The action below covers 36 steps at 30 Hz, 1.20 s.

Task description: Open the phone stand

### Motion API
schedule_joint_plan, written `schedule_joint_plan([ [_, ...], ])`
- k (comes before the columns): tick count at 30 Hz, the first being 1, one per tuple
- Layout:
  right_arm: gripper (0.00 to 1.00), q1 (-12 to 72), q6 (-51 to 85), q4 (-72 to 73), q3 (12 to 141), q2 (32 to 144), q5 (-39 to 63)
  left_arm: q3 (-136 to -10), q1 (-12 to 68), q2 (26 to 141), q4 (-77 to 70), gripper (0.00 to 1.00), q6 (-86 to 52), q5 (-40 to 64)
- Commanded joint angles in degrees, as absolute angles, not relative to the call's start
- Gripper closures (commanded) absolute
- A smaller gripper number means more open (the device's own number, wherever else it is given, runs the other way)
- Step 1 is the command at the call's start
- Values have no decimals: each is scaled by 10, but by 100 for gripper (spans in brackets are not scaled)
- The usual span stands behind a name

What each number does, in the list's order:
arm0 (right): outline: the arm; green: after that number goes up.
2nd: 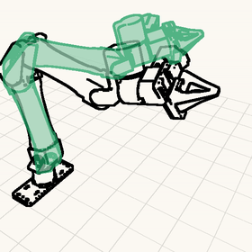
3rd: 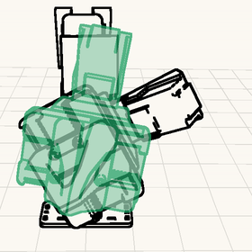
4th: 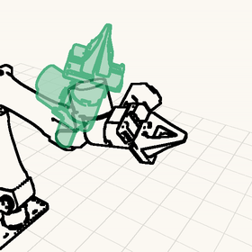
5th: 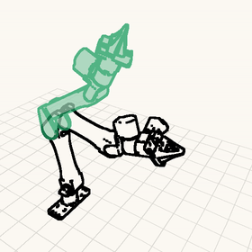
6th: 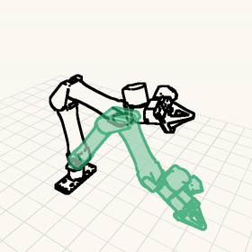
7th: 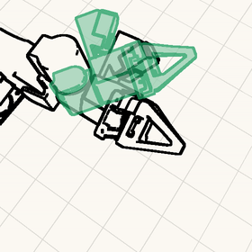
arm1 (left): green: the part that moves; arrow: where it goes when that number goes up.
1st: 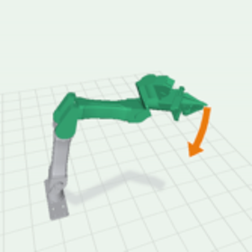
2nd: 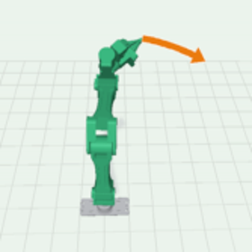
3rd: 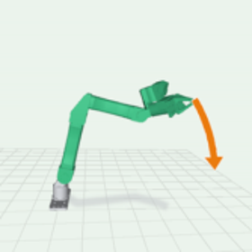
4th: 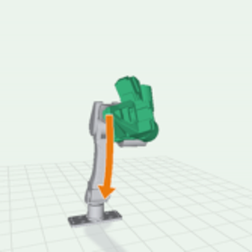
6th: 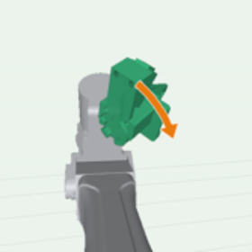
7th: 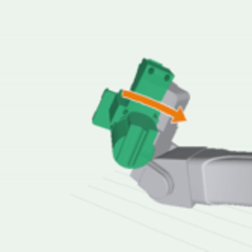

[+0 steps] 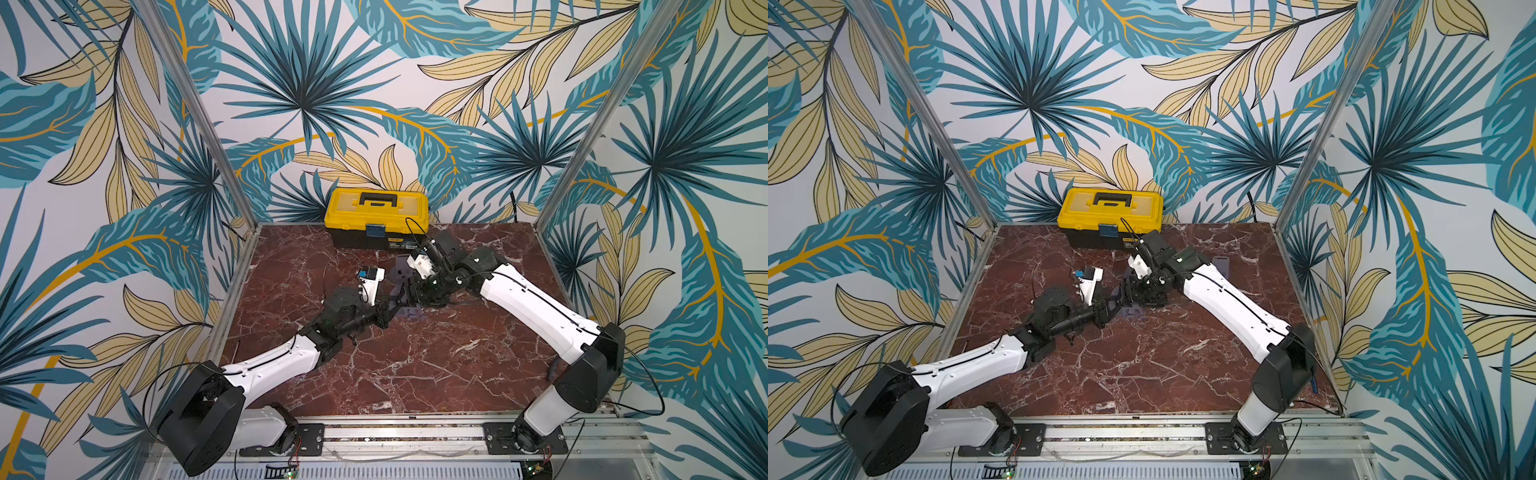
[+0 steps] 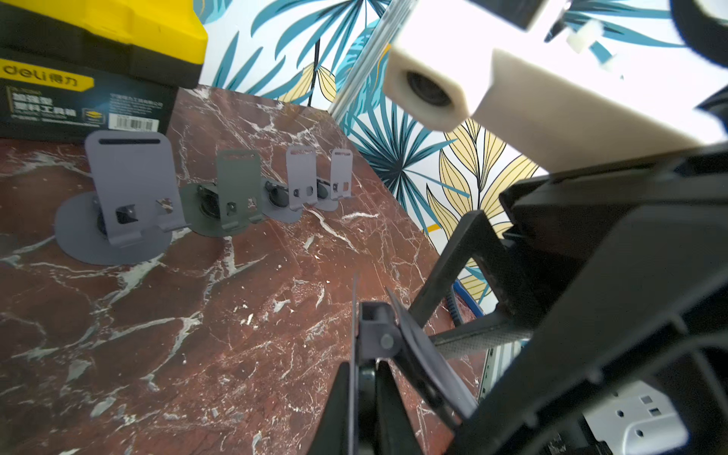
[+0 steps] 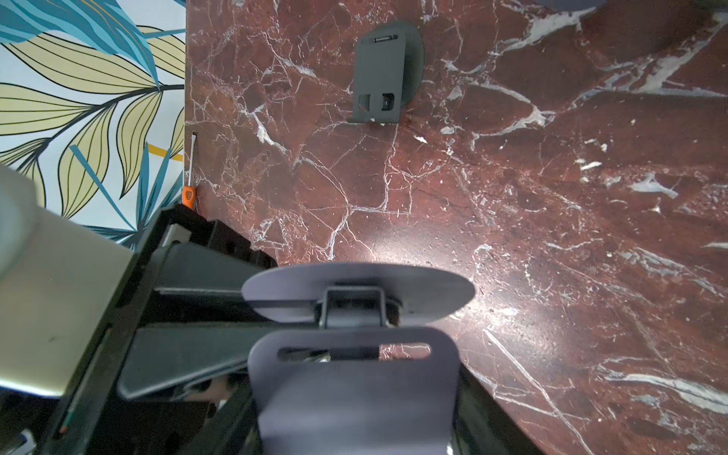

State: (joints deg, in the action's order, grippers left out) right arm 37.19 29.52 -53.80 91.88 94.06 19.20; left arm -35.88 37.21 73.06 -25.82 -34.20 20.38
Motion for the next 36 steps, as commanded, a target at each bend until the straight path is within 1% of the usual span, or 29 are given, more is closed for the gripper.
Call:
schedule_joint_plan([
  [1,27,370,322,-450,900,925,155,-359,382,707,-286,100,-337,235],
  [7,22,368,333,-428,888,920,133,-357,382,701,-286,100,-335,236],
  [19,21,360,329,-403,893,905,127,-356,382,717,-286,100,-339,237],
  [26,20,356,323,-402,896,913,139,-355,382,715,-286,100,-342,238],
  [29,18,356,323,-397,896,916,147,-355,381,715,-286,100,-341,238],
  [36,18,356,315,-394,897,921,184,-359,381,717,-286,100,-340,239],
])
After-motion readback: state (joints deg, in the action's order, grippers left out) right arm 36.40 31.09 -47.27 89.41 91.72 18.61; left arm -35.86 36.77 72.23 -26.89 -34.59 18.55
